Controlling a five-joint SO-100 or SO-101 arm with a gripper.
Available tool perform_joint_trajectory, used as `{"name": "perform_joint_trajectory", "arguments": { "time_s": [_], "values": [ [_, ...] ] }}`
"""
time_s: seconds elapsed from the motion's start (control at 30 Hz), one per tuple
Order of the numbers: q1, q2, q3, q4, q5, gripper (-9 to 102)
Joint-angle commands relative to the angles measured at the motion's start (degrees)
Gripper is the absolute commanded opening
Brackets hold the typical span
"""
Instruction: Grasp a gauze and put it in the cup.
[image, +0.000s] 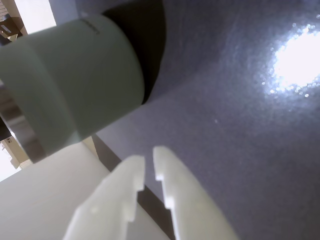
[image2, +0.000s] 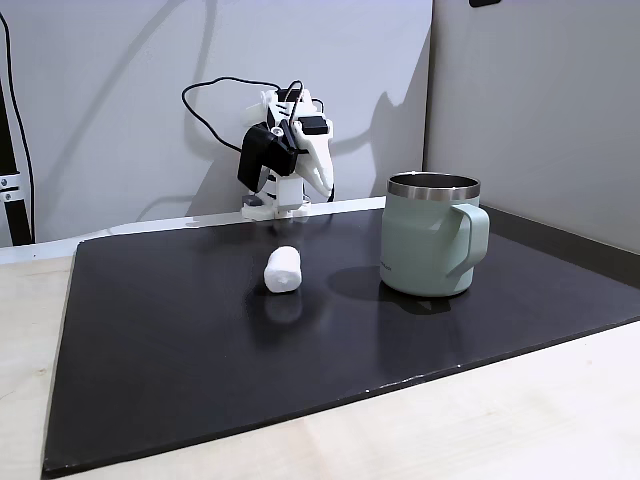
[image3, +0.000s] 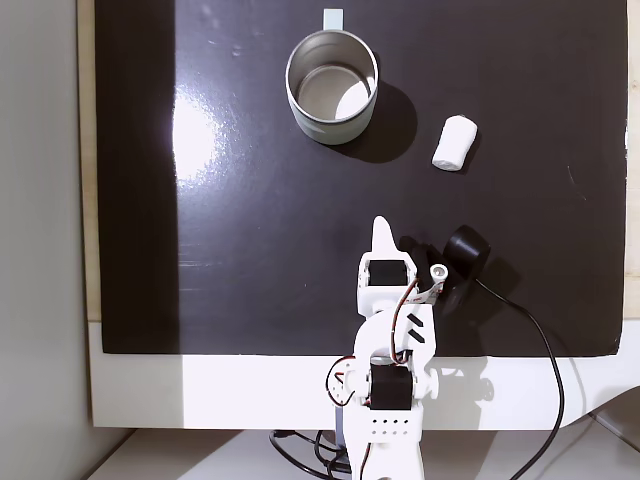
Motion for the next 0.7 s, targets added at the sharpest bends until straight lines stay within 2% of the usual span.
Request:
{"name": "perform_joint_trajectory", "arguments": {
  "time_s": [0.0, 0.67],
  "values": [
    [-0.09, 0.62, -0.44, -1.67, 1.58, 0],
    [-2.29, 0.62, -0.44, -1.67, -0.79, 0]
  ]
}}
